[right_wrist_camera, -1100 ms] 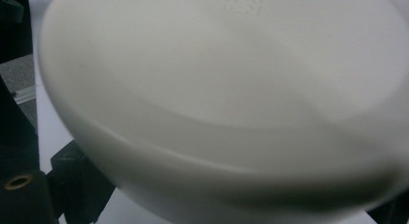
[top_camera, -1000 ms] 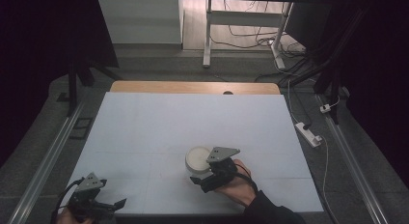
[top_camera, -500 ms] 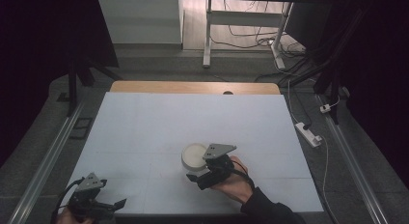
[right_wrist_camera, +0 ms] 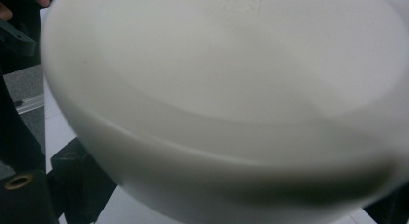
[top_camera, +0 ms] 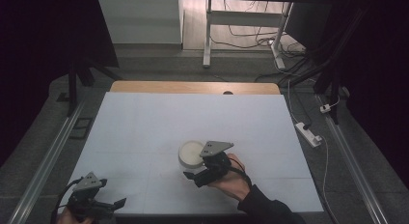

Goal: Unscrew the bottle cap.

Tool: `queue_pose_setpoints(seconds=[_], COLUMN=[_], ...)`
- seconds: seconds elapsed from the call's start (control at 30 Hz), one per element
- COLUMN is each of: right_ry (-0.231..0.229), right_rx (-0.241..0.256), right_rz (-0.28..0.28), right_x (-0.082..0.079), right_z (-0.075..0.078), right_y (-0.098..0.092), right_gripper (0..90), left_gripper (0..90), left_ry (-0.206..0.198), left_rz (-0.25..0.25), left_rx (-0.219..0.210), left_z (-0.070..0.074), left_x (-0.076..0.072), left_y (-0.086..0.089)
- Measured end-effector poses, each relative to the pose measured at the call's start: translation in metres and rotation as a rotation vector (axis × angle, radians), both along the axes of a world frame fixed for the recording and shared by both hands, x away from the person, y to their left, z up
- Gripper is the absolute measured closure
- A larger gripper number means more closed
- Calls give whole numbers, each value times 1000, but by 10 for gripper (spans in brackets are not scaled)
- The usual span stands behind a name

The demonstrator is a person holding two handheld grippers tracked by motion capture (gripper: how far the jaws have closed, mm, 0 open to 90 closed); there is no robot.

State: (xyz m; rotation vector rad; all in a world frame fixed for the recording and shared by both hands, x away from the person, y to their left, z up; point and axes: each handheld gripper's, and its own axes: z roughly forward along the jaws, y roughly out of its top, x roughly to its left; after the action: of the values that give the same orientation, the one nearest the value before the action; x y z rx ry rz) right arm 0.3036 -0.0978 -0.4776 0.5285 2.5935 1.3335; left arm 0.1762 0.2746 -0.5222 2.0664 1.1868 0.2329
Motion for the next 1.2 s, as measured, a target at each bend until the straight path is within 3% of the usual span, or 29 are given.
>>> queue_pose_setpoints(seconds=[0.13, 0.77, 1.2], right_ry=[-3, -9, -6], right_rx=[0, 8, 21], right_rz=[-1, 11, 26], right_x=[0, -1, 0], right_z=[1, 5, 7], right_y=[0, 2, 4], right_gripper=[68, 68, 68], left_gripper=[0, 0, 0], left_ry=[-8, -77, -91], left_rz=[-12, -72, -263], left_rx=[-22, -18, -47], left_z=[1, 19, 35], left_x=[0, 7, 30], left_y=[0, -15, -37])
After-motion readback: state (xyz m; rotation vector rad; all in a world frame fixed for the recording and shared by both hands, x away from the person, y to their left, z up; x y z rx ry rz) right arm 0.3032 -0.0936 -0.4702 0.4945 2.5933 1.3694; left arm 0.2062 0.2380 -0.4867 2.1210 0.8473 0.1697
